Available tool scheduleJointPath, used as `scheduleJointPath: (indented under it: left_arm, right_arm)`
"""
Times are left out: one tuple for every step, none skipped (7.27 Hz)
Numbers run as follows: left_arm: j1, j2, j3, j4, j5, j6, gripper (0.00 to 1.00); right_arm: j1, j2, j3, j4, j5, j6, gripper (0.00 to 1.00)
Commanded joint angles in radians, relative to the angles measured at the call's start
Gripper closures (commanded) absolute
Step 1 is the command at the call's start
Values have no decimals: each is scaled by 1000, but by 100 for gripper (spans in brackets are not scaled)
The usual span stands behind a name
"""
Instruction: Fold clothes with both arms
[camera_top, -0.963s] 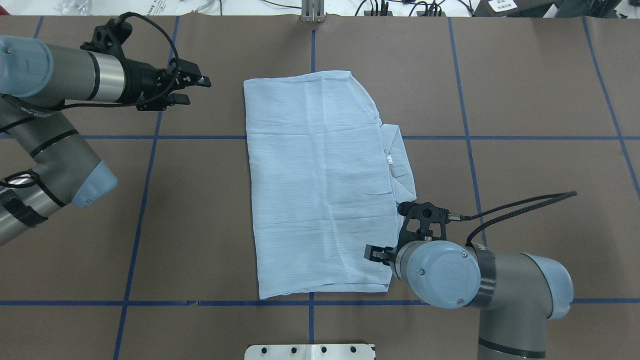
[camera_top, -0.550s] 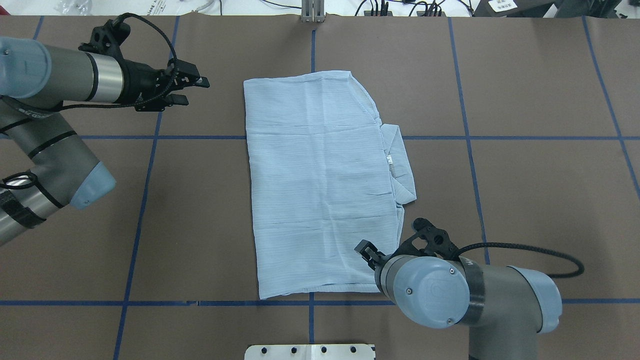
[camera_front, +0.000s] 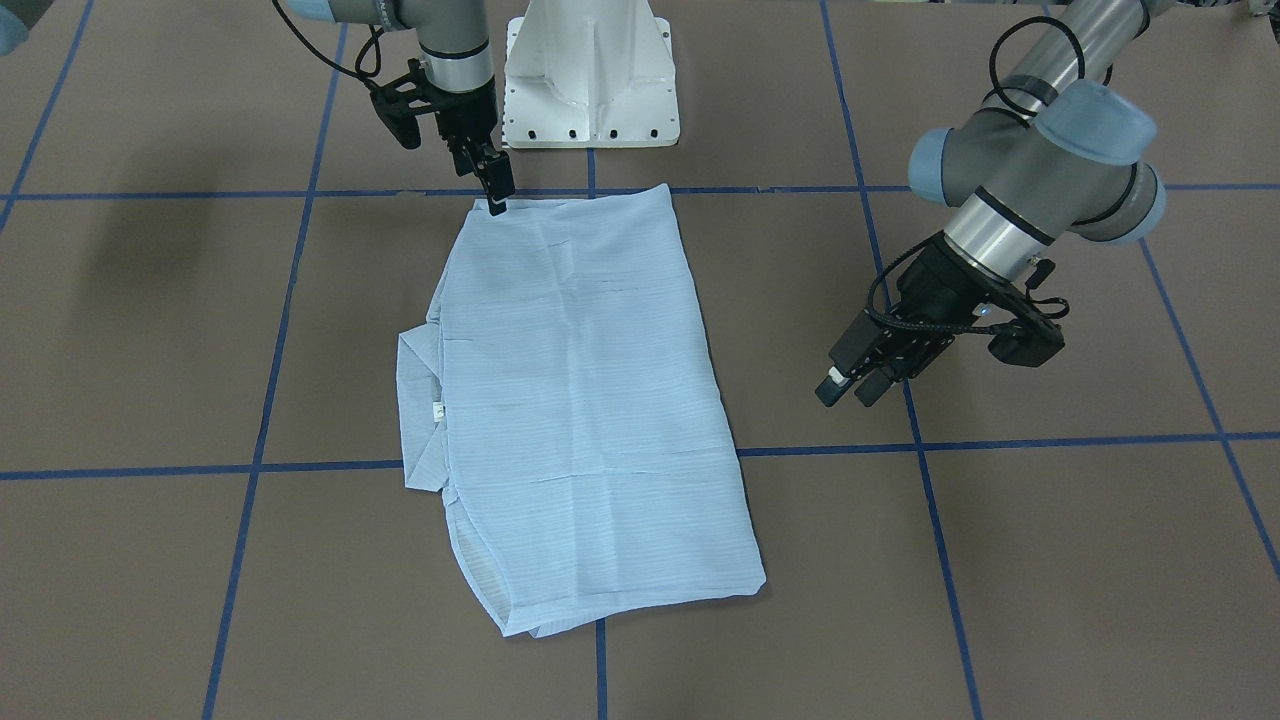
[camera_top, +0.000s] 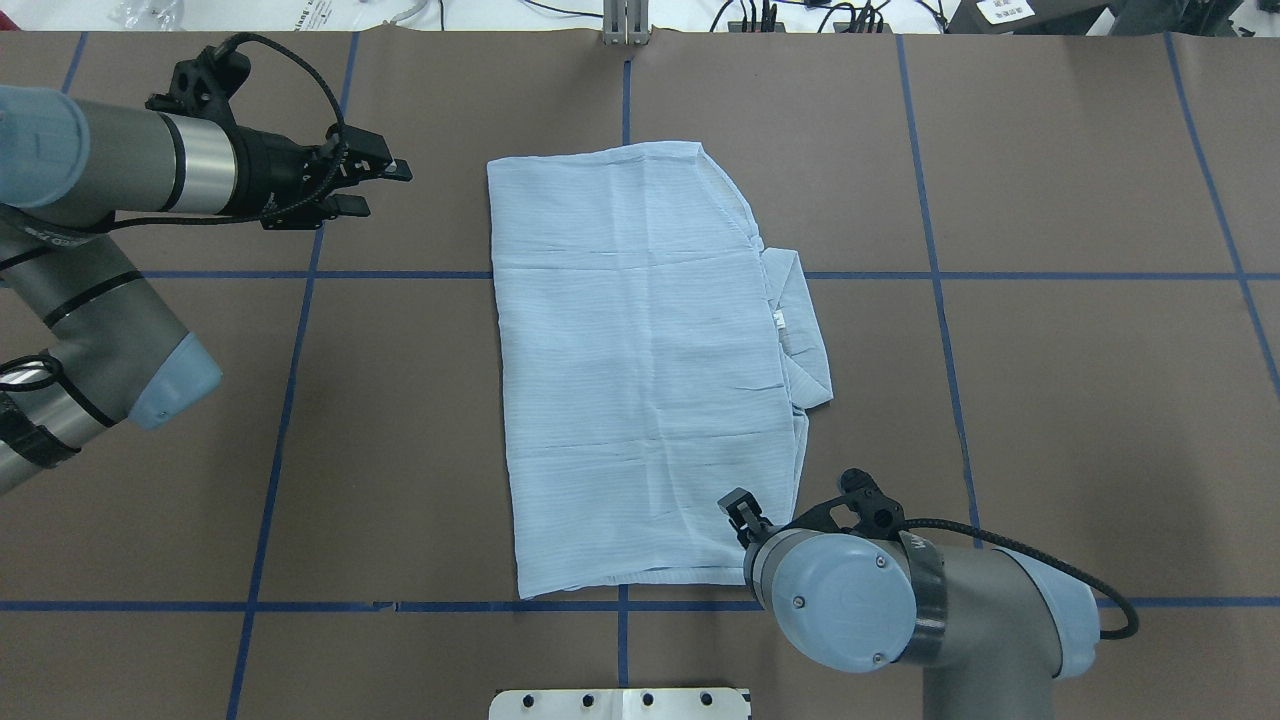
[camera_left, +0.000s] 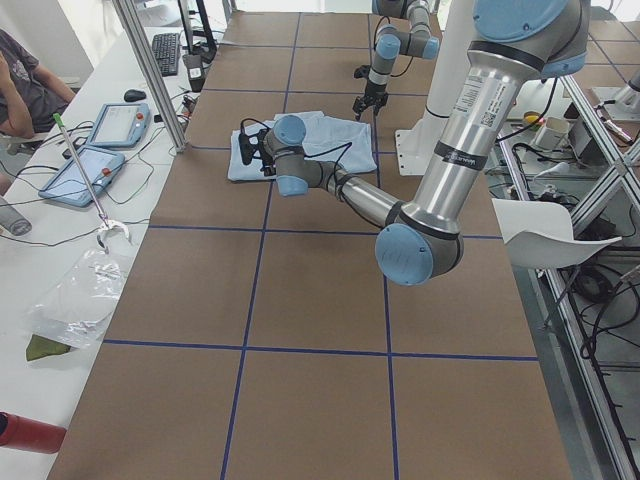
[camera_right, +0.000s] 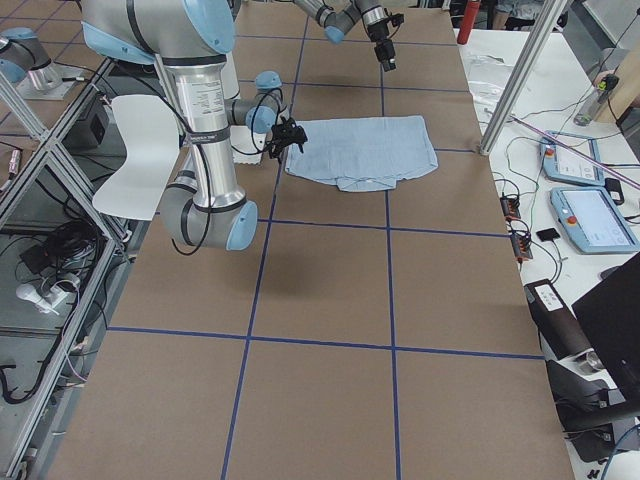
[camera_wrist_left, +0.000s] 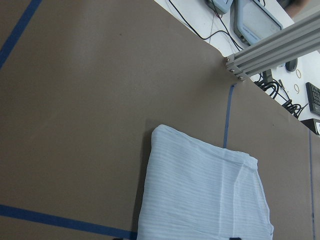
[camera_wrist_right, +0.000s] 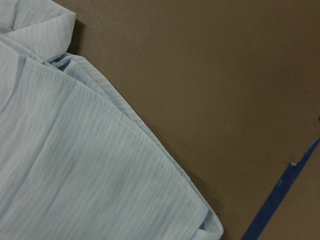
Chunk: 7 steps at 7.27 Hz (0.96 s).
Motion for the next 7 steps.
scheduleJointPath:
  left_arm:
    - [2,-1,-1,0,0,-1,24]
    - [2,-2,-1,0,0,-1,24]
    - [2,-4,-1,0,0,-1,24]
    - [0,-4,-1,0,0,-1,24]
    - [2,-5,-1,0,0,-2,24]
    - [2,-5,-1,0,0,-2,24]
    - [2,-7,-1,0,0,-2,24]
  right_arm:
    - [6,0,-57,105,2,3,2]
    - [4,-1,-71,106,2,0,2]
    - [6,-3,-74,106,5,-2,2]
    - [9,-3,-74,104,8,-2,4]
    - [11,-4,-74,103,11,-2,4]
    - [9,-6,-74,98,11,-2,5]
    - [11,-9,-74,96,12,-2,6]
